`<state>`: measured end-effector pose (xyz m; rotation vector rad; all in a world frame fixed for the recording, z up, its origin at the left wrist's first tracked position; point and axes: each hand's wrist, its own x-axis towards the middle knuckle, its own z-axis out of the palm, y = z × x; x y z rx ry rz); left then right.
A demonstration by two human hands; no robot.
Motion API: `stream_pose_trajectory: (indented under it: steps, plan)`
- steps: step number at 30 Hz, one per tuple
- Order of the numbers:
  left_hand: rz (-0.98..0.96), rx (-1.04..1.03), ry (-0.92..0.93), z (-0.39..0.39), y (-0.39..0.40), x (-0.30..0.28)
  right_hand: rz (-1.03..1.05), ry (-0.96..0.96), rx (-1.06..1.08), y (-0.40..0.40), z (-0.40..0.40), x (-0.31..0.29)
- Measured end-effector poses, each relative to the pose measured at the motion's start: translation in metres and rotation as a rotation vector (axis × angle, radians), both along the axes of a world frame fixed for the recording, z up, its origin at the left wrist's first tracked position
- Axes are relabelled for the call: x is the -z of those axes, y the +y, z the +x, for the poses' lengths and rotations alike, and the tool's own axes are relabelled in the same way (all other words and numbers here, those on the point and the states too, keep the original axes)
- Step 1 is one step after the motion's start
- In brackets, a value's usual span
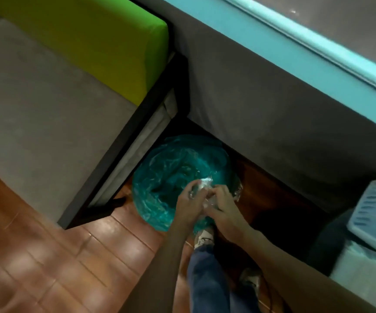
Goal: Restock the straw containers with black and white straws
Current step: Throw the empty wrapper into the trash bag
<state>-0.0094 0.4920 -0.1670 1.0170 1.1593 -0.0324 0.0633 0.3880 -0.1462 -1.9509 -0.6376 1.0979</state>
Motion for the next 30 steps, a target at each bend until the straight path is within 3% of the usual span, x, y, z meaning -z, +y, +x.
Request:
stream_pose_trajectory:
  steps: [2,5,15,19,24,27,30]
  plan:
    - [0.012,-0.025,0.019,0.000,0.019,0.019,-0.012,0.003,-0.132,0.004,-0.004,0.013]
    - [-0.019,0.018,0.049,0.004,0.038,0.046,-0.014,0.017,-0.061,0.022,-0.009,0.031]
    - [-0.216,0.163,0.119,0.007,0.055,0.130,-0.284,-0.191,-0.198,0.054,-0.002,0.128]
    - [-0.359,0.010,0.067,0.007,0.048,0.166,-0.316,-0.243,-0.220,0.063,-0.001,0.175]
    - [-0.391,0.108,0.004,-0.002,0.052,0.218,-0.323,-0.305,-0.213,0.067,0.014,0.233]
    - [-0.196,0.150,0.058,-0.015,0.055,0.247,-0.357,-0.347,-0.223,0.068,0.019,0.260]
    - [0.343,0.337,0.368,-0.040,0.053,0.295,-0.414,-0.390,-0.236,0.066,0.029,0.292]
